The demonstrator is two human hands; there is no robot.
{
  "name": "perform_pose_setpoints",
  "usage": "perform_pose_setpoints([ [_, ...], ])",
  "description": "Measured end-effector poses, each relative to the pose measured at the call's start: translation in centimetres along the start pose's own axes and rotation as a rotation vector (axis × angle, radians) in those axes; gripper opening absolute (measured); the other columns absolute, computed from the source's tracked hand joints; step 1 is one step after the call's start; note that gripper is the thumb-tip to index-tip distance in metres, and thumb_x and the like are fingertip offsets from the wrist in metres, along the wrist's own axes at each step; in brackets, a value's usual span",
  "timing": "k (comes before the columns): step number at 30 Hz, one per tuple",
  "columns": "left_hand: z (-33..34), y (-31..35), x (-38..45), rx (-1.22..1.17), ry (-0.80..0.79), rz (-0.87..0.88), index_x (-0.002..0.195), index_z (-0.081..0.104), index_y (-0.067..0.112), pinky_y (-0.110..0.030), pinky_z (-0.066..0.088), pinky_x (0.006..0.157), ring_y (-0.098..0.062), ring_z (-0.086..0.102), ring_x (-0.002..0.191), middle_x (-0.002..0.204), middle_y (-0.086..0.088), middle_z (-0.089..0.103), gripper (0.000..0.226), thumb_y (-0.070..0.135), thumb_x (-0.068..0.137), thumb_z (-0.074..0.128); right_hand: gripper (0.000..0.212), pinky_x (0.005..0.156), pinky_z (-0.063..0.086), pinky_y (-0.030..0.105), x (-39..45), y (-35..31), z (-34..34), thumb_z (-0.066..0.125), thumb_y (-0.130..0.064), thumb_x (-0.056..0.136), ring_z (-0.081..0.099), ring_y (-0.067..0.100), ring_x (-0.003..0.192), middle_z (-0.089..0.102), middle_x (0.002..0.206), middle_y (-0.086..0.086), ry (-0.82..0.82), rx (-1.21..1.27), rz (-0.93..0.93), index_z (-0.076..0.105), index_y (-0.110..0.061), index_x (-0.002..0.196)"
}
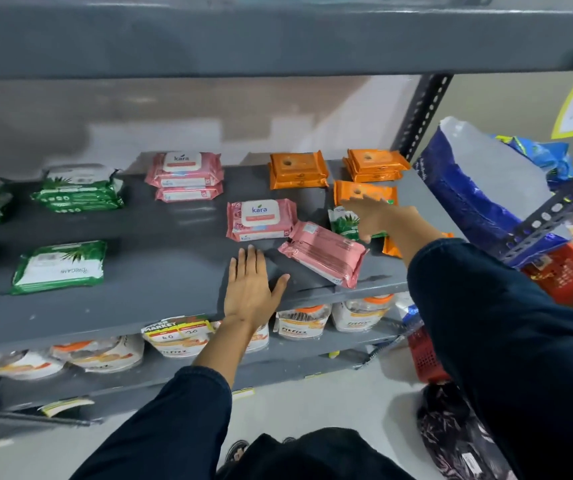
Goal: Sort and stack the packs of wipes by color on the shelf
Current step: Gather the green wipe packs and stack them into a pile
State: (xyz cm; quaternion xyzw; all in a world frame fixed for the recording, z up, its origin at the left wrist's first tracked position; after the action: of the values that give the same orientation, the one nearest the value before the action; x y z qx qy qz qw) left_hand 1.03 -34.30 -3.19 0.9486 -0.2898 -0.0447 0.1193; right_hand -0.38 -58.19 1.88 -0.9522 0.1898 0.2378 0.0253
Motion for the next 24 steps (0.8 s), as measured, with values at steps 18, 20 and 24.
perform_pose_setpoints([
  [18, -3.5, -2.9, -1.9, -0.037, 0.096, 0.002, 0.147, 0.014, 0.008, -0.037, 0.004, 0.121, -0.024, 0.008, 0.147, 0.157, -0.01, 0.017, 0.073, 0.055, 0.094, 0.025, 0.083, 0.097, 0.05, 0.047, -2.7, -3.6, -6.4, 0.073, -0.031, 0.07, 0.039, 0.039, 0.134, 0.04, 0.146, 0.015, 0.366, 0.242, 0.09, 0.035, -0.03, 0.144],
  [20, -4.6, -4.7, -2.6, -0.024, 0.116, -0.014, 0.148, 0.011, 0.007, -0.036, 0.0, 0.121, -0.024, 0.004, 0.147, 0.158, -0.01, 0.013, 0.073, 0.056, 0.094, 0.023, 0.083, 0.101, 0.047, 0.046, -3.1, -6.5, -7.4, 0.07, -0.043, 0.07, 0.038, 0.039, 0.135, 0.037, 0.147, 0.017, 0.376, 0.241, 0.075, 0.033, -0.034, 0.143],
  [24, -6.9, -10.3, -4.8, 0.019, 0.164, -0.049, 0.148, 0.004, 0.008, -0.034, -0.008, 0.118, -0.022, -0.004, 0.147, 0.159, -0.008, 0.003, 0.08, 0.062, 0.09, 0.01, 0.094, 0.098, 0.05, 0.042, -4.1, -14.7, -8.8, 0.056, -0.064, 0.066, 0.047, 0.037, 0.129, 0.039, 0.148, 0.016, 0.354, 0.247, 0.056, 0.024, -0.03, 0.148],
])
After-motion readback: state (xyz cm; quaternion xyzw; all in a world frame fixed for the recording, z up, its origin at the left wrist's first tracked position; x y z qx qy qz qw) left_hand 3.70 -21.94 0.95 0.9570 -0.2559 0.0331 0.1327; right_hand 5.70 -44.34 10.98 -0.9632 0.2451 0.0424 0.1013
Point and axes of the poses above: each hand's wrist, its own x-axis towards the middle knuckle, its own z-axis out of the palm, y = z × x, the point moved 10 cm from there along x, towards the middle knuckle
